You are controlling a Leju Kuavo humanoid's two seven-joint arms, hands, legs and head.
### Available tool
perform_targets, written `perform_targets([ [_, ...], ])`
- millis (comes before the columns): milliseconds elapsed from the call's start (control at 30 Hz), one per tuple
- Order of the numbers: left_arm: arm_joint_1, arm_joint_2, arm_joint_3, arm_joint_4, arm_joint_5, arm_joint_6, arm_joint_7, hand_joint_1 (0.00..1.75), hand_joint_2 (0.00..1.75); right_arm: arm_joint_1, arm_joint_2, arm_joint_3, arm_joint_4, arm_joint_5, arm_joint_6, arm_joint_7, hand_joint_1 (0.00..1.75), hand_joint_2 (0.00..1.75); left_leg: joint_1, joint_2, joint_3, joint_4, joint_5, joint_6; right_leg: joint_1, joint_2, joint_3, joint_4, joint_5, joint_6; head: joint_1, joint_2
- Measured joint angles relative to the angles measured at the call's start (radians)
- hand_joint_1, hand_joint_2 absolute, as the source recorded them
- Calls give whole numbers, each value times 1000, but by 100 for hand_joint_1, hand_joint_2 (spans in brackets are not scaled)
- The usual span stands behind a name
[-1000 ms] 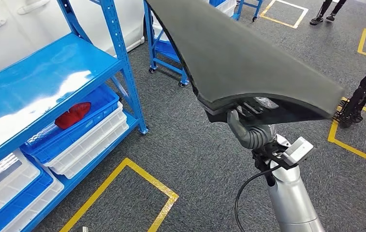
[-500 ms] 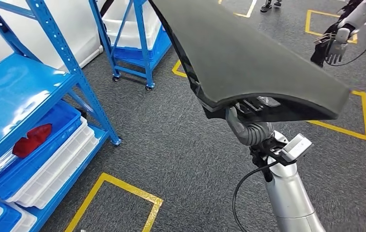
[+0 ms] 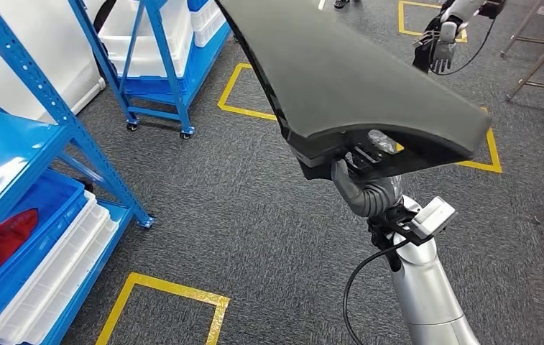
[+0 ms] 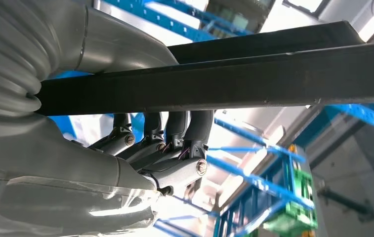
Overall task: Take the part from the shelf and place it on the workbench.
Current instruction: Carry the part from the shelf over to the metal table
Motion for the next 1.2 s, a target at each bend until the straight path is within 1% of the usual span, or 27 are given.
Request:
perform_targets([
  [33, 1, 0, 0, 0, 0, 0, 1, 0, 175, 2, 1, 0, 0, 0, -1, -1, 175, 175, -2, 9, 3, 0, -3, -5, 5, -12, 18, -35, 6, -7, 0, 0],
  [67, 2, 0, 1, 0, -1, 0, 2, 0, 175, 4, 2, 0, -1, 0, -2, -1, 175, 175, -3, 18, 5, 0, -5, -11, 10, -12, 21, -45, 4, -14, 0, 0],
  [133, 1, 0, 1, 0, -2, 0, 2, 0, 175, 11, 3, -1, -3, 1, -4, -1, 175, 175, -1, 30, 10, -1, -10, -23, 9, 12, 21, -49, 7, -26, 0, 0],
  [200, 0, 0, 1, 0, -3, 0, 3, 0, 175, 14, 4, -1, -7, 1, -6, -1, 175, 175, 3, -4, -2, 37, -40, -32, 4, 34, 25, -56, 12, -38, -2, 0],
  [267, 2, 0, 1, 0, -7, -1, 3, 0, 175, 15, 6, -1, -11, 1, -7, -2, 175, 175, 7, -55, -56, 157, -105, -36, 3, 58, 27, -59, 14, -46, -7, 0],
  [300, 3, 0, 1, 0, -8, -1, 3, 0, 175, 17, 8, -1, -11, 1, -8, -1, 175, 175, 7, -66, -91, 229, -133, -37, 4, 70, 27, -59, 14, -48, -9, 0],
  [333, 3, 0, 1, 0, -9, -2, 3, 0, 175, 19, 8, -1, -11, 2, -7, -1, 175, 175, 7, -71, -119, 282, -147, -38, 5, 84, 27, -58, 14, -49, -10, 0],
  [367, 3, 0, 1, 0, -10, -2, 3, 0, 175, 22, 9, -1, -12, 4, -7, 0, 175, 175, 7, -73, -131, 298, -139, -37, 6, 99, 28, -58, 14, -49, -10, 0],
  [400, 2, 0, 1, 0, -10, -3, 2, 0, 175, 24, 9, -1, -13, 6, -7, 1, 175, 175, 7, -75, -123, 273, -112, -36, 6, 114, 28, -56, 13, -48, -10, 0],
  [433, 1, 0, 1, 0, -11, -4, 2, 0, 175, 25, 9, -1, -15, 7, -6, 2, 175, 175, 8, -83, -99, 212, -72, -33, 6, 129, 29, -54, 13, -47, -10, 0],
  [500, -1, 1, 1, 0, -11, -7, 2, 0, 175, 24, 9, -1, -20, 9, -4, 3, 175, 175, 13, -133, -41, 74, -9, -28, 4, 156, 26, -47, 11, -41, -9, 0],
  [567, -2, 1, 1, 0, -12, -11, 0, 0, 175, 23, 8, -1, -23, 11, 1, 6, 175, 175, 14, -170, -18, 16, 5, -25, 0, 180, 17, -42, 12, -28, -9, 0],
  [633, -6, 0, 1, 0, -12, -15, -4, 0, 175, 24, 7, -1, -25, 14, 5, 10, 175, 175, 12, -152, -15, 9, 8, -16, -6, 203, 10, -45, 18, -13, -11, 0],
  [667, -8, 0, 2, 0, -11, -17, -7, 0, 175, 23, 6, -1, -27, 14, 6, 12, 175, 175, 13, -139, -12, 3, 11, -9, -5, 197, 6, -41, 14, -8, -12, 0],
  [700, -10, -2, 2, 0, -10, -20, -11, 0, 175, 20, 5, -1, -29, 15, 7, 14, 175, 175, 14, -124, -9, -4, 15, -2, -3, 174, -4, -22, 2, -4, -9, 0],
  [767, -11, -3, 2, 0, -9, -23, -16, 0, 175, 9, 5, -1, -30, 15, 10, 17, 175, 175, 11, -95, -5, -12, 18, 7, 1, 102, -54, 82, -54, 1, -4, 0],
  [800, -10, -4, 2, 0, -9, -24, -18, 0, 175, 3, 5, 0, -29, 15, 14, 18, 175, 175, 8, -80, -6, -12, 17, 9, 0, 78, -87, 152, -85, 4, -2, 0],
  [833, -9, -4, 2, 0, -8, -24, -18, 0, 175, -1, 5, 0, -28, 15, 18, 20, 175, 175, 6, -65, -6, -12, 16, 10, -2, 66, -115, 208, -104, 7, -2, 0],
  [867, -9, -4, 2, 0, -7, -23, -19, 0, 175, -5, 4, 1, -26, 16, 21, 22, 175, 175, 5, -50, -6, -11, 15, 10, -4, 61, -127, 234, -106, 9, -2, 0],
  [900, -9, -4, 3, 0, -6, -23, -20, 0, 175, -8, 4, 1, -23, 16, 23, 25, 175, 175, 5, -37, -5, -11, 13, 9, -6, 56, -118, 217, -90, 10, -2, 0],
  [933, -9, -4, 3, 0, -4, -23, -21, 0, 175, -12, 4, 2, -22, 15, 24, 28, 175, 175, 4, -24, -4, -11, 11, 8, -6, 48, -88, 163, -61, 10, -1, 0],
  [1000, -10, -5, 3, 0, -2, -22, -23, 0, 175, -20, 4, 3, -21, 13, 23, 33, 175, 175, 1, -3, 1, -10, 6, 1, -1, 4, -9, 17, -10, 2, -2, 0],
  [1033, -10, -6, 3, 0, -2, -22, -25, 0, 175, -24, 4, 3, -22, 11, 23, 34, 175, 175, -1, 6, 4, -9, 3, -4, 4, -12, 16, -30, 2, -5, -2, 0],
  [1067, -9, -6, 3, 0, -2, -21, -26, 0, 175, -26, 4, 4, -22, 8, 22, 36, 175, 175, -3, 15, 6, -9, 0, -9, 9, -22, 27, -53, 3, -11, -2, 0],
  [1133, -10, -6, 3, 0, -1, -20, -27, 0, 175, -28, 2, 5, -23, 2, 22, 37, 175, 175, -4, 34, 11, -11, -4, -20, 12, -1, 26, -55, 3, -23, -2, 0],
  [1167, -11, -6, 3, 0, -1, -20, -27, 0, 175, -28, 2, 5, -24, -1, 21, 37, 175, 175, -2, 32, 13, -6, -10, -25, 11, 11, 28, -59, 5, -28, -3, 0],
  [1200, -12, -6, 3, 0, -1, -20, -27, 0, 175, -29, 1, 6, -26, -2, 21, 37, 175, 175, 1, 17, 7, 11, -24, -30, 8, 23, 31, -63, 8, -35, -3, 0],
])
